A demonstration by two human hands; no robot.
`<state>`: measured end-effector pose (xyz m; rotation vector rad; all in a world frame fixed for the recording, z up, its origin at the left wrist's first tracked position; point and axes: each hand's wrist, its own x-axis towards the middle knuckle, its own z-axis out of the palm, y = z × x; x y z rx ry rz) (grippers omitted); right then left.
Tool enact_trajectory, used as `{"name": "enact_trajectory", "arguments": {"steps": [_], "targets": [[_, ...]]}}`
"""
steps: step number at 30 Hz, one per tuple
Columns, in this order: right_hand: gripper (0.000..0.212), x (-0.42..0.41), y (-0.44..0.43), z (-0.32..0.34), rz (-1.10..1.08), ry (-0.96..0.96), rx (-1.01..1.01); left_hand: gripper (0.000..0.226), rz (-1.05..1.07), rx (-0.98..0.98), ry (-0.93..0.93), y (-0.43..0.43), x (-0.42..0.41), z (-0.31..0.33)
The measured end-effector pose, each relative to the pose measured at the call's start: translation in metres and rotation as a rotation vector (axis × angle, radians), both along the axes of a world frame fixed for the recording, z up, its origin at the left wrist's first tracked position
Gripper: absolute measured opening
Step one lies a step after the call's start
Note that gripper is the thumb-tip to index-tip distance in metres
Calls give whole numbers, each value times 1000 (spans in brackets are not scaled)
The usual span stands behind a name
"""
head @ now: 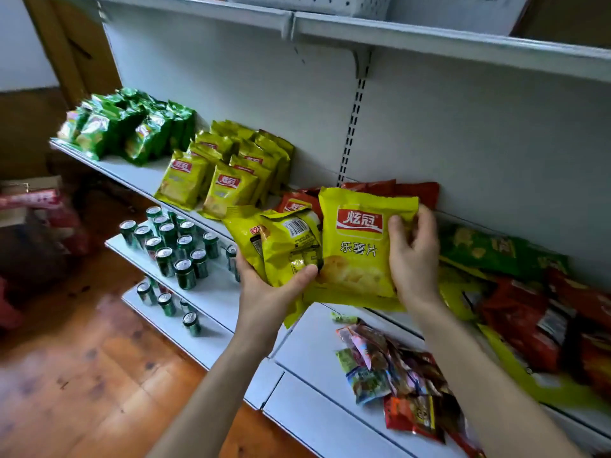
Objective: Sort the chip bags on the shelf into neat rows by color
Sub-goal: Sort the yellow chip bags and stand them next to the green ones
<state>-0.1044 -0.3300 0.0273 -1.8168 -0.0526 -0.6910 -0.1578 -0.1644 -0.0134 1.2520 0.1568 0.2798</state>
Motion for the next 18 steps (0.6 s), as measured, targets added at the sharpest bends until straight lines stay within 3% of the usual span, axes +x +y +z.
{"name": "enact_trajectory", "arguments": {"steps": [4,6,12,15,18], "targets": [[18,19,50,-5,-23,-3,-20,110,40,5,20,48,13,-8],[22,32,82,-11,-30,4,-14,104,51,13,15,78,24,-12],[21,71,188,-17,-67,43,130,106,77,1,4,181,65,-15],[23,82,220,-22,-109,60,188,116,94,-22,11,216,80,-19],[26,86,241,-29,-128,87,219,111,43,-4,25,235,91,-27]]}}
